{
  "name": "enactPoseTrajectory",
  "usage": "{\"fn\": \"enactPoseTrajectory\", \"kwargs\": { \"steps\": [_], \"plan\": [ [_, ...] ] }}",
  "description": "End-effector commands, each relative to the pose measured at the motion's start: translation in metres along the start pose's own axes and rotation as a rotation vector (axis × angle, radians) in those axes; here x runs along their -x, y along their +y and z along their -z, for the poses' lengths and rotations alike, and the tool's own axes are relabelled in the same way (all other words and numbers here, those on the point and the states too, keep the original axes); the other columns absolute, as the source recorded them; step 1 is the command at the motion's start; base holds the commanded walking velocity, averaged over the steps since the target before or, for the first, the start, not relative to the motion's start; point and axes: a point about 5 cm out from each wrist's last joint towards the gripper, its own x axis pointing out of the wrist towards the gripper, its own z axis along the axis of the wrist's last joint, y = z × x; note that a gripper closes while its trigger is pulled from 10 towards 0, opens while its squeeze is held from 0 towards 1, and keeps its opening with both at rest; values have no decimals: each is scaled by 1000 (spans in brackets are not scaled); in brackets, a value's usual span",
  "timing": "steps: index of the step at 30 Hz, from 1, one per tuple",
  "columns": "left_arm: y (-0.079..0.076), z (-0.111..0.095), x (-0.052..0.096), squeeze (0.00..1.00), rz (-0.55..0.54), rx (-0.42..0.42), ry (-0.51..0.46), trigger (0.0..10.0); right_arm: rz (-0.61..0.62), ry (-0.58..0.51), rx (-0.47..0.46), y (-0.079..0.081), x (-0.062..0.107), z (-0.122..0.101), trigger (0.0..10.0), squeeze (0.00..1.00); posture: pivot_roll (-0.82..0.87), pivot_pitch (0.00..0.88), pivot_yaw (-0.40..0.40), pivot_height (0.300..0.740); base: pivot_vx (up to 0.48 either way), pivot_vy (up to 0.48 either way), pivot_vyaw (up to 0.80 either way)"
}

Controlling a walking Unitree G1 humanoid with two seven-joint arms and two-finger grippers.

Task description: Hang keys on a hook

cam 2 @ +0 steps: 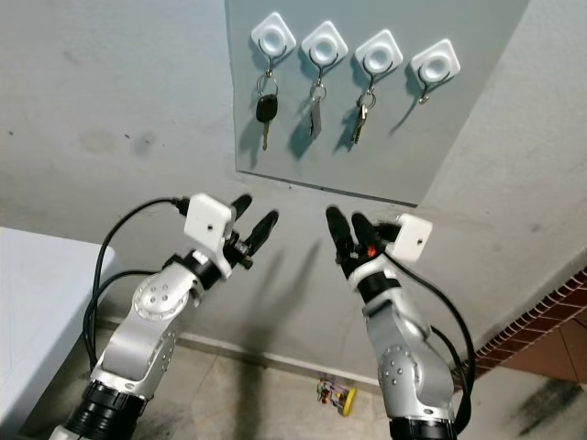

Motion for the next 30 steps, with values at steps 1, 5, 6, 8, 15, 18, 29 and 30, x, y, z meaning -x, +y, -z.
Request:
{"fn": "enactPoseTrajectory", "kwargs": {
  "steps": [1, 5, 6, 8, 15, 18, 29, 30],
  "plan": [
    [1, 24, 3, 0, -8, -35, 91, 10000, 62, 67, 115, -14, 4, 17, 10000, 1000, -114, 24, -43, 724, 0, 0, 0],
    [6, 74, 20, 0, -32, 14, 279, 10000, 160, 207, 250, -42, 20, 55, 10000, 1000, -114, 14, -42, 724, 0, 0, 0],
    [7, 83, 24, 0, -37, 36, 312, 10000, 169, 237, 270, -46, 23, 62, 10000, 1000, -117, 9, -39, 724, 0, 0, 0],
    [8, 101, 33, 0, -29, 61, 383, 10000, 197, 310, 348, -55, 33, 79, 10000, 1000, -117, 0, -36, 724, 0, 0, 0],
    [4, 151, 67, 0, -62, 122, 607, 10000, 222, 589, 518, -75, 70, 128, 10000, 1000, -116, 0, -30, 724, 0, 0, 0],
    [-2, 175, 92, 0, -105, 166, 758, 10000, 231, 710, 554, -81, 90, 148, 10000, 1000, -116, 0, -29, 724, 0, 0, 0],
    [-21, 205, 137, 0, -101, 158, 966, 10000, 310, 975, 503, -88, 145, 182, 10000, 875, -133, 0, -13, 724, 0, 0, 0],
    [-22, 207, 142, 0, -107, 162, 988, 10000, 320, 997, 494, -89, 151, 185, 10000, 125, -130, 0, -10, 724, 0, 0, 0]
  ]
}}
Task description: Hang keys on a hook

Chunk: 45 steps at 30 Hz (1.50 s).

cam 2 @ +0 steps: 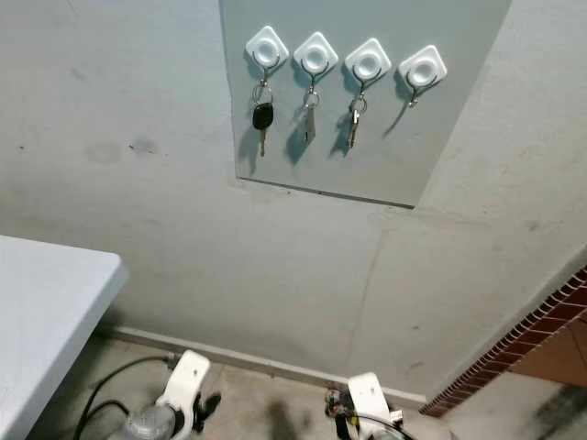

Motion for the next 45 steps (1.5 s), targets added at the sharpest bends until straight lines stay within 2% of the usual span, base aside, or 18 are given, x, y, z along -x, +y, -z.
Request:
{"fn": "enactPoseTrajectory", "kwargs": {
  "steps": [1, 4, 8, 16, 19, 23, 26, 31, 45],
  "plan": [
    [0, 12, 2, 0, -13, 5, 49, 10000, 11, 47, -34, -1, 3, 12, 10000, 0, -128, 0, -9, 724, 0, 0, 0],
    [5, 27, 6, 0, -60, 108, 91, 10000, 12, 107, -148, -1, 8, 32, 10000, 0, -126, 0, -5, 724, 0, 0, 0],
    [9, 33, 9, 0, -74, 127, 94, 10000, 1, 125, -171, 1, 11, 40, 10000, 0, -127, 0, -6, 724, 0, 0, 0],
    [11, 42, 13, 0, -70, 126, 113, 10000, -11, 132, -188, 5, 11, 42, 10000, 0, -123, 0, -3, 724, 0, 0, 388],
    [7, 46, 12, 0, -61, 70, 150, 10000, -38, 121, -162, 8, 10, 38, 10000, 0, -121, 0, -4, 724, 0, 0, 800],
    [6, 44, 11, 0, -59, 88, 142, 10000, -41, 123, -160, 9, 10, 38, 10000, 0, -123, 0, -3, 724, 0, 0, 800],
    [3, 39, 10, 0, -45, 69, 133, 10000, -49, 130, -133, 11, 9, 37, 10000, 0, -128, 0, -5, 724, 0, 0, 800],
    [0, 39, 9, 0, -22, 38, 138, 10000, -50, 131, -150, 11, 9, 36, 10000, 0, -130, 0, -4, 724, 0, 0, 800],
    [3, 32, 7, 0, -15, 18, 134, 10000, -54, 143, -146, 10, 8, 36, 10000, 0, -133, 0, -4, 724, 0, 0, 800]
  ]
}}
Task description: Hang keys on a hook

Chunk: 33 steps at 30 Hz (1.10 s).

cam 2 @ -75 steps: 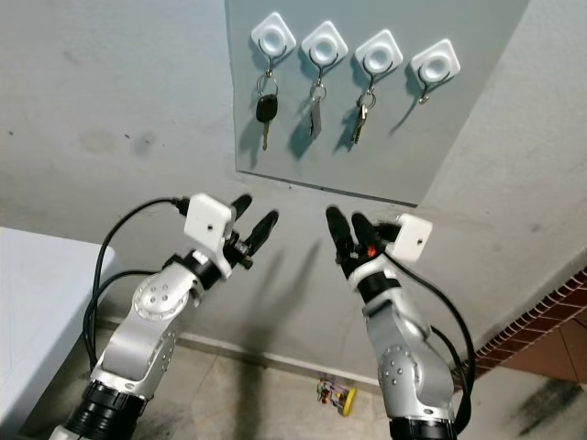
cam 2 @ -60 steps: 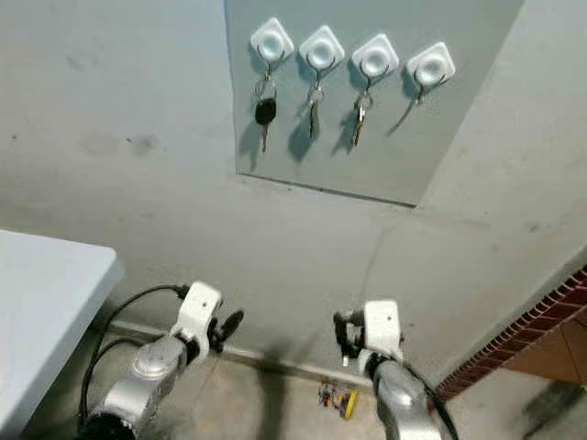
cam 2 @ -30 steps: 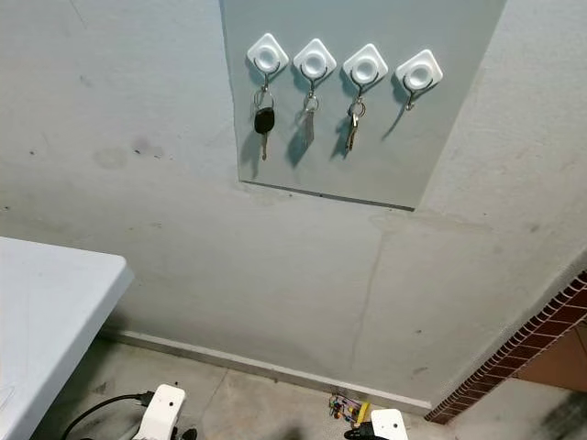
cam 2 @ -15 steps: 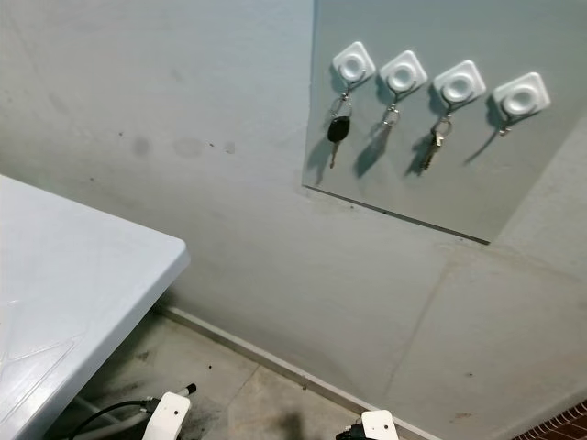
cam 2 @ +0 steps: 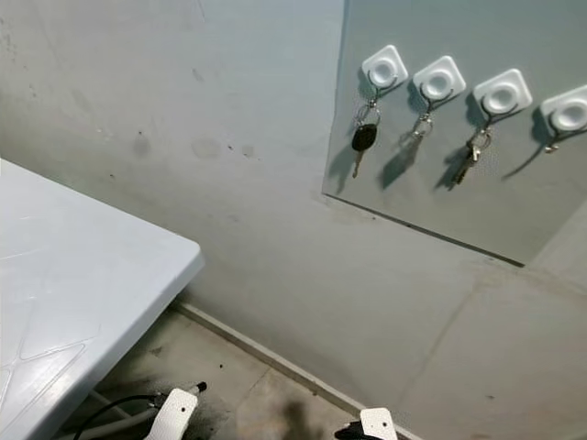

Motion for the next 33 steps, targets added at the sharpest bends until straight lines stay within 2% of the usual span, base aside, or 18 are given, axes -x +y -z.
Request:
{"fn": "enactPoseTrajectory", "kwargs": {
  "steps": [1, 33],
  "plan": [
    [4, 0, 0, 0, -10, -8, 9, 10000, -6, 62, -7, 1, 2, 14, 10000, 0, -133, 0, -4, 724, 0, 0, 800],
    [7, -5, 0, 0, -31, -16, 13, 10000, -6, 71, 8, 2, 3, 16, 10000, 0, -125, 0, -11, 724, 0, 0, 800]
  ]
}}
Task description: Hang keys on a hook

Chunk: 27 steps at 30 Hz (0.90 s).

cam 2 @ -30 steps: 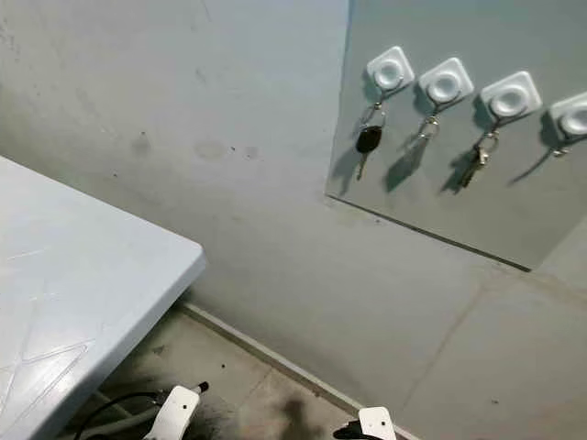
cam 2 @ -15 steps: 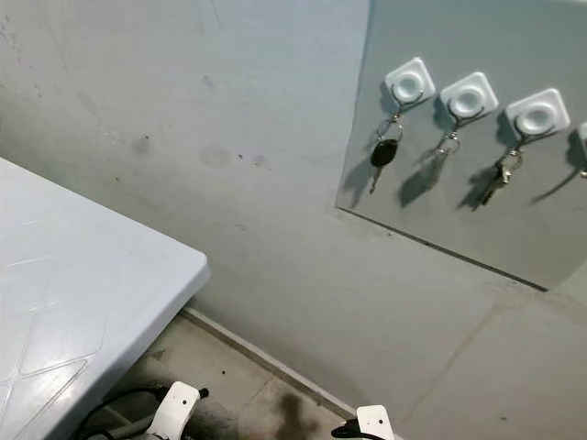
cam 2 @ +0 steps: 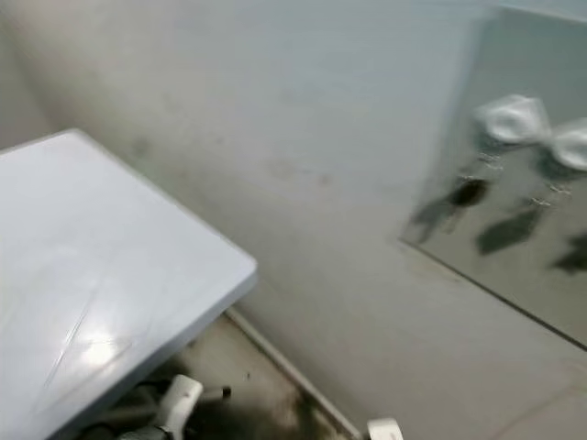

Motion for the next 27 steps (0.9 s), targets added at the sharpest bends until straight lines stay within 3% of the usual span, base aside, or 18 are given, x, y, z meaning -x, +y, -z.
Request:
{"fn": "enactPoseTrajectory", "kwargs": {
  "steps": [1, 27],
  "plan": [
    [-9, -7, -2, 0, 22, -9, -23, 10000, -5, 44, -3, 1, 2, 11, 10000, 0, -125, 0, -12, 724, 0, 0, 800],
    [-9, -2, -2, 0, 8, 7, -3, 10000, -17, 36, 11, 3, 1, 10, 10000, 0, -123, 0, -14, 724, 0, 0, 800]
  ]
}}
